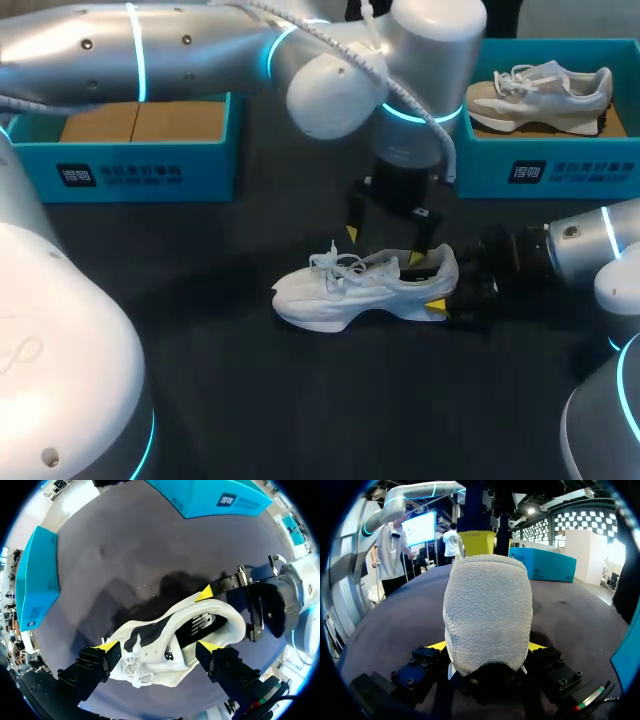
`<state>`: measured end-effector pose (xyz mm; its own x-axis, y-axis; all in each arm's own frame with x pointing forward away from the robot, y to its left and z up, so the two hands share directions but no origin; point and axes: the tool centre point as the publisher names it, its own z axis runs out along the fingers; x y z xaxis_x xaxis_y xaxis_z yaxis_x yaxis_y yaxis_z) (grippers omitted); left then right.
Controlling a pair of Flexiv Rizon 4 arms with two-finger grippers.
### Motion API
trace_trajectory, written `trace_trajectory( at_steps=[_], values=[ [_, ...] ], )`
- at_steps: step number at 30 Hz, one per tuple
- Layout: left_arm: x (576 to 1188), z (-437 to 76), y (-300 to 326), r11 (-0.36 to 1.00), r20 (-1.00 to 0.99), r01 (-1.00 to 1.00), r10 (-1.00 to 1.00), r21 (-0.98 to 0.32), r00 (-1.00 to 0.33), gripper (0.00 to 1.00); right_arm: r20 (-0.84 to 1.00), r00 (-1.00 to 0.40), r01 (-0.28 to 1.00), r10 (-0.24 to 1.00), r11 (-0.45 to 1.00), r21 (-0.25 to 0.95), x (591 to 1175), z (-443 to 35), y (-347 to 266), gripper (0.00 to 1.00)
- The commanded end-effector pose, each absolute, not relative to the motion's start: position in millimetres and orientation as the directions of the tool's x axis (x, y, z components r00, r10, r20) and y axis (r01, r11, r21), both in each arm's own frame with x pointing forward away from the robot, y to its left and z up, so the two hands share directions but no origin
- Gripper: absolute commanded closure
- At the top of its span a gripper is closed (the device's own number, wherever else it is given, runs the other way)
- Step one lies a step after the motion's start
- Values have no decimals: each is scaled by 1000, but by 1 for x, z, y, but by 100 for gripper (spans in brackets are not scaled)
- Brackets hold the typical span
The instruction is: Take the shoe out of the shoebox, open the shoe tongue, remove and reinsert the insole, then place the shoe into the shoebox
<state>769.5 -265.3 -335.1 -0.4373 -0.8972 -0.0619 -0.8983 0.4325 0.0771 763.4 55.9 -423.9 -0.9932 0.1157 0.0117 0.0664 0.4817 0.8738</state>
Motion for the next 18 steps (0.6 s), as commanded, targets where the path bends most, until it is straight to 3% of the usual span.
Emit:
trace_trajectory(
  at_steps=[1,18],
  values=[
    [772,-345,-273,440,-74,-893,-891,97,-447,0,11,-993,67,118,485,872,761,-426,59,100],
    [766,-369,-263,371,-165,-921,-907,117,-387,0,11,-993,67,118,485,872,761,-426,59,100]
  ],
)
